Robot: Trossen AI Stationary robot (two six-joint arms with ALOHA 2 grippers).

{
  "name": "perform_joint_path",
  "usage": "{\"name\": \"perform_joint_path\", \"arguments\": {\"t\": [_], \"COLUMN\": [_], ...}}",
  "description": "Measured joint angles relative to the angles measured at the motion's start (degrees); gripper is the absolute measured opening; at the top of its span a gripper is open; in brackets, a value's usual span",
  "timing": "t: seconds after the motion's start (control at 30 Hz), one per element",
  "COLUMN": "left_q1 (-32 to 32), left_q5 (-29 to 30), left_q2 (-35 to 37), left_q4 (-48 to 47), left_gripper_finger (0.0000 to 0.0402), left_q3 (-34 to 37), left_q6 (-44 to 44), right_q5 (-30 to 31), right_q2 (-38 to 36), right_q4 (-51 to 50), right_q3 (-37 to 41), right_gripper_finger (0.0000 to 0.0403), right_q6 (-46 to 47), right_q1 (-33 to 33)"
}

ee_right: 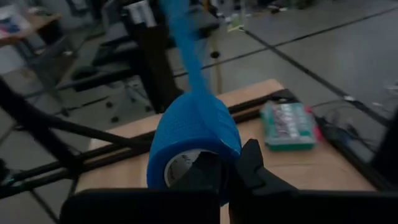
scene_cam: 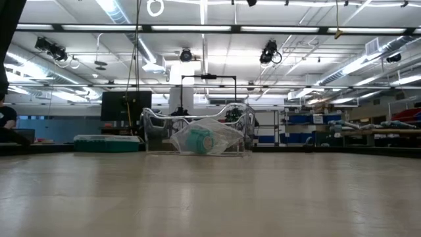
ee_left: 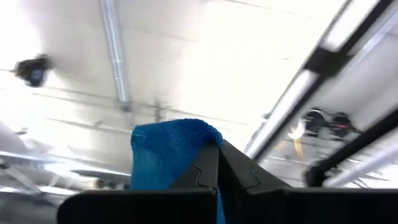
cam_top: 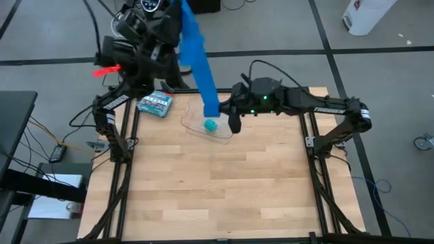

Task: Roll bandage
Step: Roll the blue bandage

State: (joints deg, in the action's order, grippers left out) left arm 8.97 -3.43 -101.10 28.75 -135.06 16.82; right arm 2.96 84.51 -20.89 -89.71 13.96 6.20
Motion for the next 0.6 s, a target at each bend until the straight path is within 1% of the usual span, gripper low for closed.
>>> {"name": "perform_joint_path", "arguments": {"t": [0.2, 0.43, 0.6], "left_q1": [-2.5, -4.2, -5.4], "left_q5": [-5.7, -12.8, -13.2], "left_q2": [-0.1, 0.0, 0.3], "left_q4": [-4.2, -6.9, -6.6], "left_gripper_finger": [0.0006, 0.0006, 0.0006], "left_q3": [0.1, 0.1, 0.1], "left_q6": [0.9, 5.1, 5.0], "right_q5": [1.5, -3.7, -8.2], "right_q2": [-2.8, -4.8, -6.2], "right_q4": [-0.3, -4.9, -8.2], "right_q3": [0.0, 0.0, 0.0], "right_gripper_finger": [0.0, 0.0, 0.0], "right_q6": [-0.7, -2.1, -2.1], "right_q1": [4.6, 10.5, 14.9]}}
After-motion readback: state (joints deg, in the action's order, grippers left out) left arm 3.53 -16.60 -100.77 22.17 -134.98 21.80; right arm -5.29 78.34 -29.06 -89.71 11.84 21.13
